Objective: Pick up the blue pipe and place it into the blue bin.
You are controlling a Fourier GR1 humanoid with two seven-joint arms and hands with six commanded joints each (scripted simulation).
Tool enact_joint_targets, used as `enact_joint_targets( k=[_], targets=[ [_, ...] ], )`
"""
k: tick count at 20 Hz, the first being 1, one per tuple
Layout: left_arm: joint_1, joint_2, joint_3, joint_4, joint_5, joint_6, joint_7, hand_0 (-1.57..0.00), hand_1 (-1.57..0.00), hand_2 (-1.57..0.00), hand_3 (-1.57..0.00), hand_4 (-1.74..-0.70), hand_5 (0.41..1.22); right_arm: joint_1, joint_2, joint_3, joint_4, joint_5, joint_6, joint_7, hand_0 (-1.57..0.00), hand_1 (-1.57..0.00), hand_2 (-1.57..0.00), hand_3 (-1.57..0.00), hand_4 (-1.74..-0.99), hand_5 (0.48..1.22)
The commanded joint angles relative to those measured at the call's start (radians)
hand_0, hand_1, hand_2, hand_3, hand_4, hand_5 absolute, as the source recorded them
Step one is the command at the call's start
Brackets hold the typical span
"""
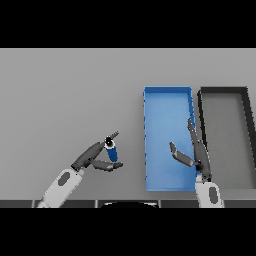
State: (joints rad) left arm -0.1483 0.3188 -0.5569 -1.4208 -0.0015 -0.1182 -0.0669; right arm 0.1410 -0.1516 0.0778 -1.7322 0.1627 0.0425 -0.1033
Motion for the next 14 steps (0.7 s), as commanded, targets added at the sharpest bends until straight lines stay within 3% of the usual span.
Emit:
enact_joint_targets(
  k=[1, 5, 7, 8, 9, 11, 14],
  targets=[
    [-0.016, -0.007, 0.002, 0.016, -0.001, -0.002, 0.002, 0.0, 0.0, 0.0, 0.0, -1.05, 0.418, 0.0, 0.006, 0.007, 0.004, 0.009, -0.003, 0.002, 0.0, 0.0, 0.0, 0.0, -1.221, 0.645],
    [-0.02, -0.065, -0.005, 0.062, 0.015, -0.009, -0.047, 0.0, 0.0, 0.0, 0.0, -1.11, 0.463, 0.014, -0.003, 0.008, -0.015, 0.019, -0.007, 0.006, 0.0, 0.0, 0.0, 0.0, -1.207, 0.65],
    [-0.02, -0.09, 0.012, 0.073, 0.053, -0.017, -0.07, 0.0, -0.04, -0.15, -0.12, -1.19, 0.55, 0.007, 0.003, 0.013, -0.001, 0.029, -0.011, -0.003, 0.0, 0.0, 0.0, 0.0, -1.213, 0.655],
    [-0.014, -0.105, 0.013, 0.07, 0.07, -0.022, -0.076, -0.01, -0.16, -0.31, -0.28, -1.24, 0.613, 0.012, 0.008, 0.014, 0.004, 0.025, -0.009, -0.009, 0.0, 0.0, 0.0, 0.0, -1.217, 0.655],
    [-0.024, -0.126, 0.026, 0.087, 0.09, -0.023, -0.076, -0.12, -0.32, -0.49, -0.53, -1.28, 0.735, 0.006, 0.0, 0.004, 0.006, 0.014, -0.004, -0.007, 0.0, 0.0, 0.0, 0.0, -1.22, 0.656],
    [-0.012, -0.133, 0.024, 0.078, 0.094, -0.015, -0.078, -0.6, -0.75, -0.87, -0.91, -1.44, 0.91, 0.001, -0.005, 0.002, 0.006, 0.016, -0.005, -0.014, 0.0, 0.0, 0.0, 0.0, -1.219, 0.657],
    [-0.002, -0.14, 0.008, 0.07, 0.09, -0.016, -0.08, -1.07, -1.15, -1.21, -1.19, -1.58, 1.062, 0.0, 0.008, 0.005, 0.011, 0.0, 0.003, -0.004, 0.0, 0.0, 0.0, 0.0, -1.233, 0.66]
  ],
)
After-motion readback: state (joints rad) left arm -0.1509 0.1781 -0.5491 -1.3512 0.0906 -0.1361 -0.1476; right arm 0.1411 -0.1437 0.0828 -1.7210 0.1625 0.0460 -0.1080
